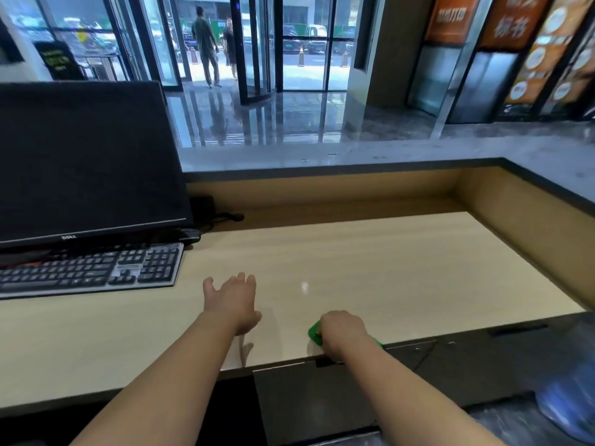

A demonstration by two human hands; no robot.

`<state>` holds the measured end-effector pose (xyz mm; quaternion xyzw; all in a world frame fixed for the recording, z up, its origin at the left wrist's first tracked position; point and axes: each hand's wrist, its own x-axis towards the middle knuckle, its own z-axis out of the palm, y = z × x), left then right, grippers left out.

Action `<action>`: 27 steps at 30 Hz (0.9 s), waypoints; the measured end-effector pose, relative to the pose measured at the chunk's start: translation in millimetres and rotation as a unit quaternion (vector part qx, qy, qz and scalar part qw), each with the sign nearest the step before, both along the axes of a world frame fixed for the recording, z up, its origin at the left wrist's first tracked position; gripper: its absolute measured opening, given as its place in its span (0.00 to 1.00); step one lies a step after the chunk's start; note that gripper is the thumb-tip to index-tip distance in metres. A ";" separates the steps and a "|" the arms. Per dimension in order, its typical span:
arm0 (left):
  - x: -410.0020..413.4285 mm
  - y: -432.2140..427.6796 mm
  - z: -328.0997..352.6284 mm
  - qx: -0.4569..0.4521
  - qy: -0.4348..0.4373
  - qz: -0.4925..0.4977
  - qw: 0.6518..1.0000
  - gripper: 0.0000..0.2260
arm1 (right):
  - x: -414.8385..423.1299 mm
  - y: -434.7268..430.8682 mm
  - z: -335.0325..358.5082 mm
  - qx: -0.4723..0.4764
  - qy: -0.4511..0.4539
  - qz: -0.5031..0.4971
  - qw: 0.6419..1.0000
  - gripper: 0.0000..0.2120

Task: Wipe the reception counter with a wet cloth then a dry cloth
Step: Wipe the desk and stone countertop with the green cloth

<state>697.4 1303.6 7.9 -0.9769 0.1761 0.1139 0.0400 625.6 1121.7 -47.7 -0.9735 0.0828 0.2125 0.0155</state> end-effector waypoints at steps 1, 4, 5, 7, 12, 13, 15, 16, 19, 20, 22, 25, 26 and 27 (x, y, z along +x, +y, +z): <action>-1.6 -1.6 6.0 -0.001 -0.004 -0.003 1.000 0.29 | -1.5 -3.4 6.8 0.006 0.010 -0.010 1.000 0.15; -5.2 -5.7 24.3 -0.008 -0.021 -0.012 1.000 0.27 | -3.1 -10.5 33.3 0.039 0.017 -0.050 0.998 0.17; -5.9 -7.1 30.4 -0.009 -0.027 -0.013 1.000 0.27 | -2.3 -11.1 45.0 0.054 0.008 -0.063 0.997 0.17; -6.7 -9.7 41.4 -0.009 -0.033 -0.016 0.999 0.26 | 2.1 -10.7 70.9 0.091 -0.028 -0.093 0.991 0.16; -3.6 -25.8 67.9 -0.023 -0.063 -0.028 0.997 0.22 | 22.6 -7.9 129.0 0.153 -0.109 -0.115 0.975 0.14; -2.1 -29.1 72.9 -0.019 -0.074 -0.036 0.996 0.24 | 26.2 -8.1 140.0 0.161 -0.120 -0.118 0.972 0.14; 2.5 -34.7 82.2 -0.018 -0.085 -0.042 0.995 0.26 | 33.4 -11.6 160.1 0.176 -0.145 -0.121 0.966 0.13; 5.8 -36.5 86.2 -0.021 -0.089 -0.041 0.995 0.26 | 37.6 -14.4 168.1 0.179 -0.156 -0.120 0.964 0.12; 19.4 -41.7 97.2 -0.032 -0.100 -0.031 0.994 0.25 | 55.6 -28.0 182.8 0.186 -0.178 -0.122 0.959 0.12; 24.7 -43.8 100.7 -0.037 -0.098 -0.026 0.994 0.25 | 63.4 -33.8 185.4 0.184 -0.183 -0.120 0.958 0.12; 36.6 -49.7 107.5 -0.048 -0.094 -0.014 0.994 0.25 | 81.3 -47.3 189.8 0.173 -0.190 -0.109 0.960 0.12; 59.2 -60.6 115.5 -0.070 -0.085 0.002 0.994 0.27 | 111.3 -67.5 194.9 0.159 -0.195 -0.090 0.964 0.12; 68.5 -65.0 117.6 -0.080 -0.076 0.011 0.994 0.28 | 122.1 -74.1 197.0 0.154 -0.197 -0.084 0.965 0.11; 78.3 -70.5 120.4 -0.090 -0.068 0.019 0.993 0.29 | 133.1 -80.7 200.0 0.147 -0.198 -0.076 0.966 0.11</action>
